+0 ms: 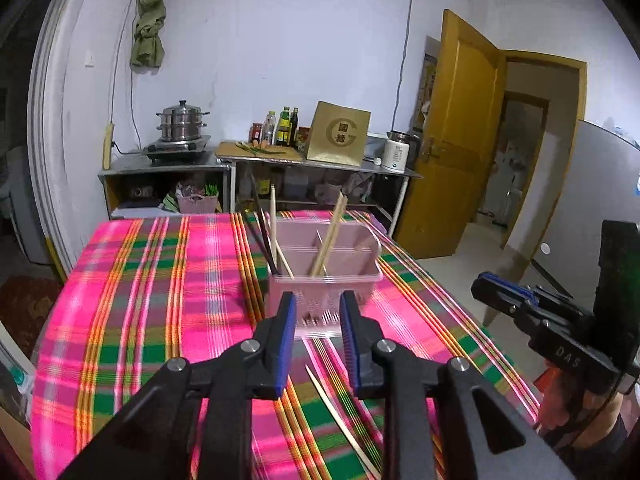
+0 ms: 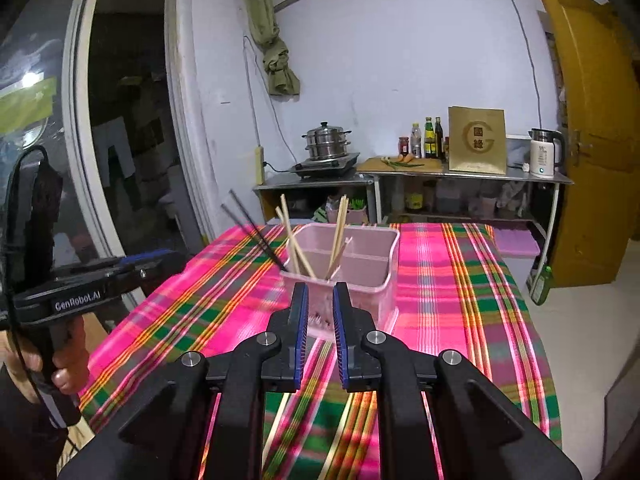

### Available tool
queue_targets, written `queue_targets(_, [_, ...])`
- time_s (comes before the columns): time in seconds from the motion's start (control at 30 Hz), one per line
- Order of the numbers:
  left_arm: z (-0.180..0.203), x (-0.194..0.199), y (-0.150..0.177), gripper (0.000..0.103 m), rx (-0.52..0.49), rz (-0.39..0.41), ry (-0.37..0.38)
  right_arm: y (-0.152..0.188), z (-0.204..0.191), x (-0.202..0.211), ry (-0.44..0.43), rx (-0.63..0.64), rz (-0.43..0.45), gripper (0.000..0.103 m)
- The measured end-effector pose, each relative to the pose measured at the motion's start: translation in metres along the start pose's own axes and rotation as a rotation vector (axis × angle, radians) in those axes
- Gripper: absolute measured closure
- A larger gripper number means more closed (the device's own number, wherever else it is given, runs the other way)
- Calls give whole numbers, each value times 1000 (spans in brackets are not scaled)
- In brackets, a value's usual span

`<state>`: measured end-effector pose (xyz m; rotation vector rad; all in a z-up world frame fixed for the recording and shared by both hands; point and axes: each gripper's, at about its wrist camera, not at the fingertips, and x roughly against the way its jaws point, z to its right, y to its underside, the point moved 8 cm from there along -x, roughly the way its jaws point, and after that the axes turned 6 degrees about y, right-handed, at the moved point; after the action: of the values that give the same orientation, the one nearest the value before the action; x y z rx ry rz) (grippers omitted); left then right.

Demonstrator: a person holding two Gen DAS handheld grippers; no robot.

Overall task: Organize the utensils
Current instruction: 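Move both open tools down to the last loose light chopsticks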

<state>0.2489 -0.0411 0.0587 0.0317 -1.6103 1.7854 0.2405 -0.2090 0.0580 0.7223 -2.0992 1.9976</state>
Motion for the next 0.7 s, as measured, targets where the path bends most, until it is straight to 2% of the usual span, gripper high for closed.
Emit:
queue_targets(0.33, [6, 8, 62, 78, 23, -52, -8, 45, 2, 15, 10, -19, -39, 90])
queue_targets(0.7, [4, -3, 88, 77, 43, -101, -10, 69, 9, 3, 21, -37, -94, 90])
